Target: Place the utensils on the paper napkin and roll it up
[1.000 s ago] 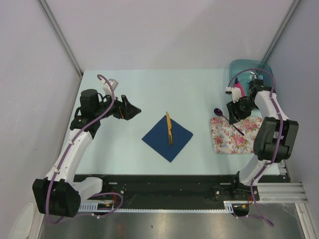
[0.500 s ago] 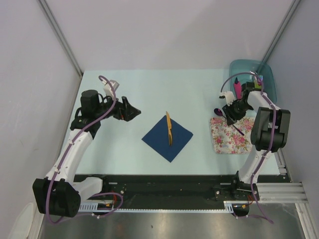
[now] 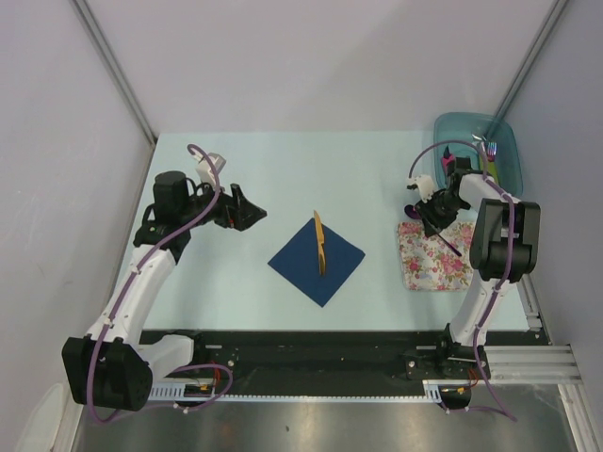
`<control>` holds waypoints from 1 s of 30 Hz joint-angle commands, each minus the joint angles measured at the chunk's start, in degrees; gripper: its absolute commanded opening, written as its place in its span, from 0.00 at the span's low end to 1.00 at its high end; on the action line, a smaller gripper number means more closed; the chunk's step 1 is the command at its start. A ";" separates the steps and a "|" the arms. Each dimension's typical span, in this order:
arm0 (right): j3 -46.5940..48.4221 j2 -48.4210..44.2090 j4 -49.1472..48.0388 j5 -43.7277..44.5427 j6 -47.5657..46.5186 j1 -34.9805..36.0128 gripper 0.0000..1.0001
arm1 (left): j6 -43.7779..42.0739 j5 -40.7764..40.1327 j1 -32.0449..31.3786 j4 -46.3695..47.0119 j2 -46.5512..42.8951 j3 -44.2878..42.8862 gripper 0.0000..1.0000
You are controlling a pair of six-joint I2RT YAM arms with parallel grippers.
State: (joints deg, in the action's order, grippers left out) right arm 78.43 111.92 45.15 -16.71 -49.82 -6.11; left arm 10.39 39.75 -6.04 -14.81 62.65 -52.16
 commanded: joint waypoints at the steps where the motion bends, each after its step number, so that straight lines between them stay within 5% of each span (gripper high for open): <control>1: -0.21 0.93 -1.20 0.71 -1.59 -0.04 0.40 | -0.73 1.82 -0.11 0.75 -0.95 0.13 0.94; 7: 1.55 -2.14 2.58 -2.53 -2.38 -0.39 0.36 | -0.73 1.91 -0.11 0.74 -1.39 0.04 0.94; 11: 2.42 -2.76 3.37 -2.89 -2.30 -0.13 0.20 | 0.24 2.00 -0.28 1.71 -1.04 0.48 0.94; 13: 3.56 -1.97 4.51 -2.45 -1.77 -0.13 0.01 | 0.59 2.09 -0.28 1.63 -0.78 -0.04 0.94; 17: 5.58 -4.86 6.79 -3.24 2.44 -0.39 0.00 | -0.46 1.74 -0.28 -0.04 -1.13 -1.71 0.94; 22: 10.24 -13.12 6.28 -6.15 20.96 3.90 0.00 | 1.20 -0.28 -0.20 -0.57 -2.45 -2.68 0.99; 30: 3.67 -19.19 -6.97 6.67 56.52 25.50 0.00 | -0.46 -12.65 0.33 -1.98 -3.41 -8.92 1.00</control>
State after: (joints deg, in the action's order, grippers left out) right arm 85.65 93.49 45.32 -16.58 -15.27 12.25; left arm 10.87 35.05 -6.09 -17.98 61.87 -56.88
